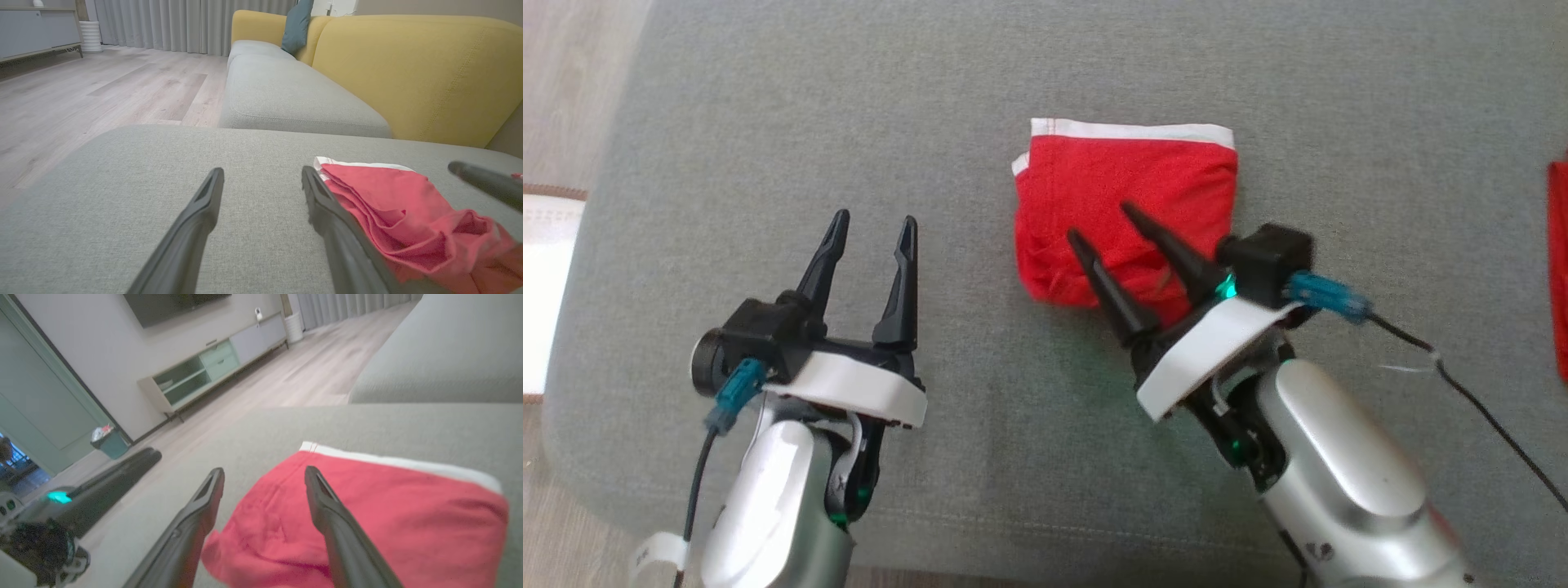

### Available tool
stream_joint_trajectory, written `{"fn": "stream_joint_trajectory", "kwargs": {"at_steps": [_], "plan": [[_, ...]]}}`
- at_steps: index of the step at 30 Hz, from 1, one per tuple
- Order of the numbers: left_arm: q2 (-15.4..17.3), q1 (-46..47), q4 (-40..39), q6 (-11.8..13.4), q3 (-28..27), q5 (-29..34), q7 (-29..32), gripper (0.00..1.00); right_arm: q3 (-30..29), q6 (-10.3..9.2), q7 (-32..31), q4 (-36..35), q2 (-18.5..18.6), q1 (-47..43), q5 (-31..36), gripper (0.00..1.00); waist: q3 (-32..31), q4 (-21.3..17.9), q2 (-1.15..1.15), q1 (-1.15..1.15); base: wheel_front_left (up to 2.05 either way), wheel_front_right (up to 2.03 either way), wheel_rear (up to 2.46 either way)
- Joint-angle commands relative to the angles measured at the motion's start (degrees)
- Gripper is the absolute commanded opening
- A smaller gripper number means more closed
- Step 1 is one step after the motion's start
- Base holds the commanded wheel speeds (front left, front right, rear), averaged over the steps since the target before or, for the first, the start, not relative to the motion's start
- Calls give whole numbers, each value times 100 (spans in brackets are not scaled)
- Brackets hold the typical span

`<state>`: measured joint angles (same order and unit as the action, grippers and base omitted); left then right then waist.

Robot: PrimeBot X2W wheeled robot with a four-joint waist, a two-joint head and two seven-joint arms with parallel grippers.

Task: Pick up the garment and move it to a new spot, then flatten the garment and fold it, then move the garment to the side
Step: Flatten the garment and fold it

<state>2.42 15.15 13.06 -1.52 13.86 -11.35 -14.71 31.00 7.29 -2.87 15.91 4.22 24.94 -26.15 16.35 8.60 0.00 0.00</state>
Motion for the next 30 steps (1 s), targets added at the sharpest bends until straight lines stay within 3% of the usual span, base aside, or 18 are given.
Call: {"fn": "stream_joint_trajectory", "kwargs": {"at_steps": [1,4,8,17,30], "plan": [[48,3,-169,34,-192,0,-29,100,60,20,150,-268,-133,150,9,100,-9,-29,0,0,0,0,0],[70,-15,-192,53,-227,45,-29,100,-206,20,585,-491,-133,65,200,100,-28,-119,0,0,0,0,0],[132,-44,-267,91,-291,118,-29,100,-1020,20,880,-825,-40,-271,691,100,-68,-262,0,0,0,0,0],[344,-217,-406,218,-477,209,-29,100,-2857,20,615,-1725,125,-1609,1405,100,-257,-597,0,0,0,0,0],[538,-642,-515,327,-473,227,97,100,-3020,20,284,-2243,-18,-2466,1483,100,-796,-745,0,0,0,0,0]]}}
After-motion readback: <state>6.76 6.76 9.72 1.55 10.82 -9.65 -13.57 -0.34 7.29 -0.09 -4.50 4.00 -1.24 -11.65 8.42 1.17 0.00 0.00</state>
